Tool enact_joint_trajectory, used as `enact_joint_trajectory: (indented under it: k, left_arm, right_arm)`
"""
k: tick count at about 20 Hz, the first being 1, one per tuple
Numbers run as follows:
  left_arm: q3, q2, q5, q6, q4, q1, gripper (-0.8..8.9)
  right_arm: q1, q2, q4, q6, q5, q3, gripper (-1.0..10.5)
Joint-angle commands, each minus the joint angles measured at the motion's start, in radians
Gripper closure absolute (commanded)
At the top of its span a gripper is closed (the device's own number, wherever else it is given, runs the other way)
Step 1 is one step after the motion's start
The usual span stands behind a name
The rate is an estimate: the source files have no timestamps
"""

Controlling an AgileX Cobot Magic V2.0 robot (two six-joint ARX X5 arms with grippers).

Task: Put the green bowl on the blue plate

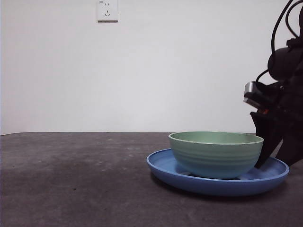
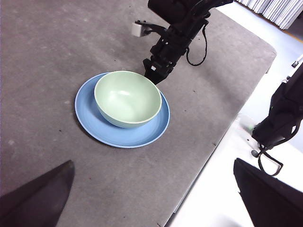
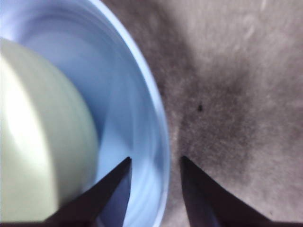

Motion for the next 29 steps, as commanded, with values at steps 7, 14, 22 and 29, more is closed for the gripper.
enact_joint_trajectory:
  k: [7,14,22,29]
  left_arm:
    - [0.013,0.004,0.007,-0.019,0.010,-0.004,0.59]
    - [0.013,0.004,0.007,-0.018,0.010,-0.004,0.59]
    - [0.013,0.004,0.007,-0.018,0.010,-0.004,0.59]
    - [0.013,0.004,0.007,-0.018,0.010,-0.004,0.59]
  right_arm:
    - [0.008,0.031,0.012,-0.013,0.008,0.032,9.4]
    - [0.018,0.031,-0.113,-0.002,-0.057,0.182,9.4]
    - [0.140,0.032,-0.032,0.106,-0.153,0.211,9.4]
    - [0.258,0.042,0.085,0.211,-0.152,0.212,9.4]
